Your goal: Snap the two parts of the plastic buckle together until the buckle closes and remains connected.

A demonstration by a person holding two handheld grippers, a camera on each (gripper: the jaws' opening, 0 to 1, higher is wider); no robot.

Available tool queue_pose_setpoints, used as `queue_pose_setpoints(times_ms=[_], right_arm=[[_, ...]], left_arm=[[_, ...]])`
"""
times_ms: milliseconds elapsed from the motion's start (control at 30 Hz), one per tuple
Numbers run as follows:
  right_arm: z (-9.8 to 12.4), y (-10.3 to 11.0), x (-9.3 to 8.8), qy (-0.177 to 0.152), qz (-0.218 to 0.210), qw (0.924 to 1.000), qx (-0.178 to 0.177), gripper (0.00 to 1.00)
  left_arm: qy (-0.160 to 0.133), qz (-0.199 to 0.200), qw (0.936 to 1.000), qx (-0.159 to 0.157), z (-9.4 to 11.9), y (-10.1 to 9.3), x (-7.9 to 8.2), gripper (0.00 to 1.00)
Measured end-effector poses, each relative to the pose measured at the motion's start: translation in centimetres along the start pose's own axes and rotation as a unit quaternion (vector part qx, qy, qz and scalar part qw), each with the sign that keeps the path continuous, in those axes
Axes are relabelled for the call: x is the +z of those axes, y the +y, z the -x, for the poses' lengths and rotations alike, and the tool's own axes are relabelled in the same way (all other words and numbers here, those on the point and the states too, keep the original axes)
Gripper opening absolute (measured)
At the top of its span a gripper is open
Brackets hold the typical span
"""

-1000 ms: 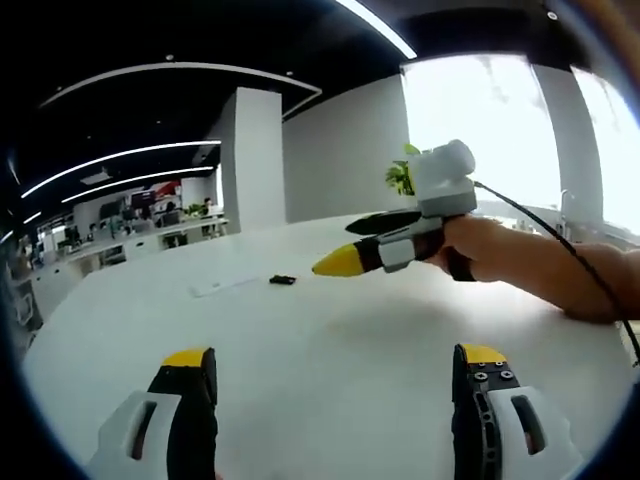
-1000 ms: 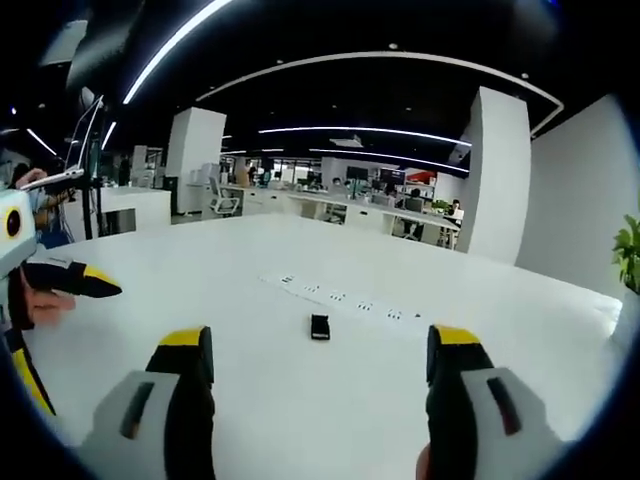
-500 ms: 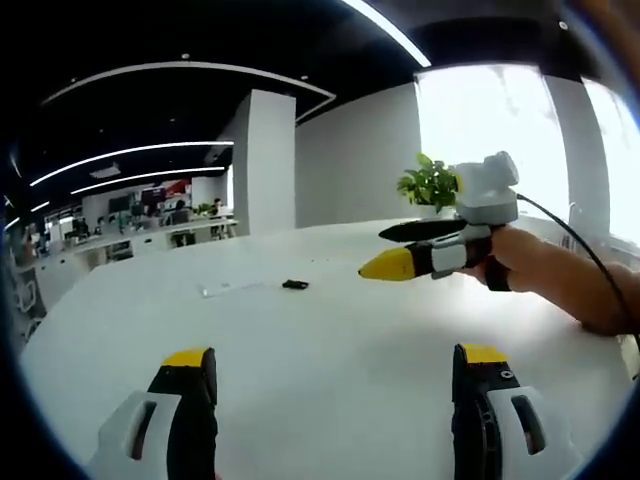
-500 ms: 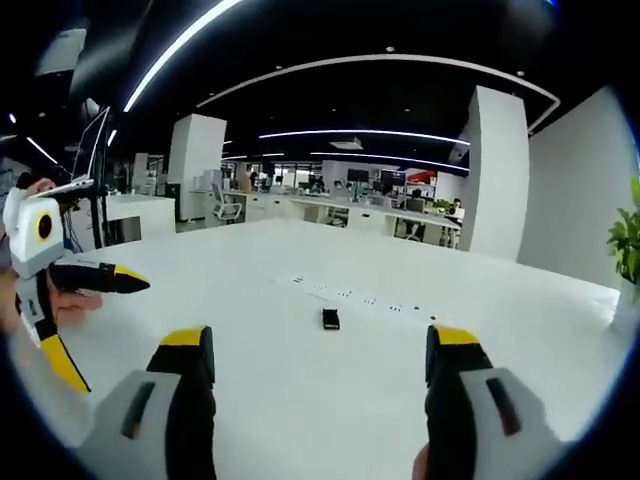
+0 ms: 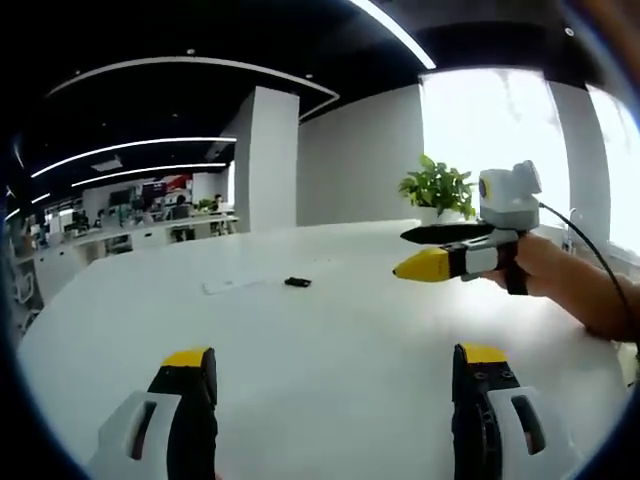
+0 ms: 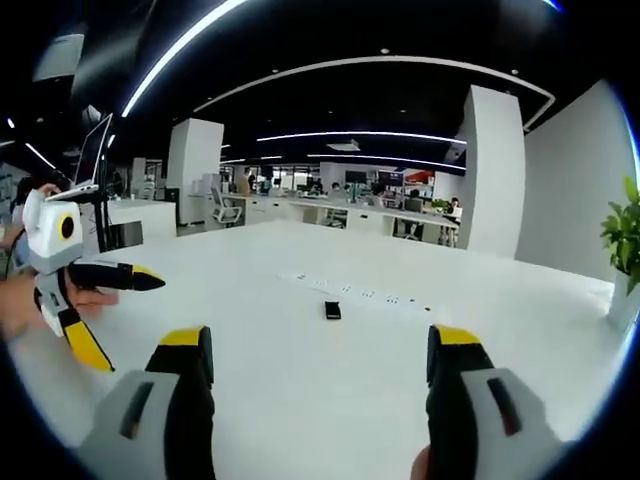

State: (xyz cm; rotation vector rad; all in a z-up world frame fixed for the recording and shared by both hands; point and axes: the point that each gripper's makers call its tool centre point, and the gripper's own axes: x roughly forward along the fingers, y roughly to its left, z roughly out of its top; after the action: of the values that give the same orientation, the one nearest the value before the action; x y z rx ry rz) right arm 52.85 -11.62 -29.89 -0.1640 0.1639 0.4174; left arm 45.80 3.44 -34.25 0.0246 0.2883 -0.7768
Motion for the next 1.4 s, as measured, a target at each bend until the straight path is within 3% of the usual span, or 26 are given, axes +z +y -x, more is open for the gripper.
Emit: queue_pose_setpoints(times_ms=[167, 233, 800, 1133, 1300, 1400], right_arm=[[1.3, 0.4, -0.3, 0.006, 0.007, 0.9999, -0.007, 0.91], [1.8, 0.6, -0.5, 0.007, 0.008, 0.9999, -0.005, 0.91], [5.4, 0.2, -0.1, -0.028, -0.014, 0.9994, -0.014, 0.88], [6.6, 0.8, -1.0, -0.02, -0.003, 0.9998, -0.005, 0.94], [7.2, 1.3, -1.6, -0.015, 0.019, 0.9997, -0.006, 0.93], [7.5, 1.3, -1.8, -0.019, 0.01, 0.9998, -0.004, 0.93]], left_arm=[[-0.002, -0.001, 1.0, -0.003, -0.2, -0.6, 0.1, 0.99], [0.006, 0.004, 1.0, 0.002, -0.8, 0.4, -0.1, 0.99], [0.003, 0.007, 0.9999, 0.007, -1.4, 2.4, 0.5, 0.99], [-0.005, 0.004, 0.9999, -0.01, -1.2, 1.4, 1.1, 0.99], [-0.015, 0.019, 0.9996, -0.013, -0.9, 1.3, 1.5, 0.99], [-0.024, 0.008, 0.9997, 0.0, -0.6, 1.3, 1.9, 0.99]])
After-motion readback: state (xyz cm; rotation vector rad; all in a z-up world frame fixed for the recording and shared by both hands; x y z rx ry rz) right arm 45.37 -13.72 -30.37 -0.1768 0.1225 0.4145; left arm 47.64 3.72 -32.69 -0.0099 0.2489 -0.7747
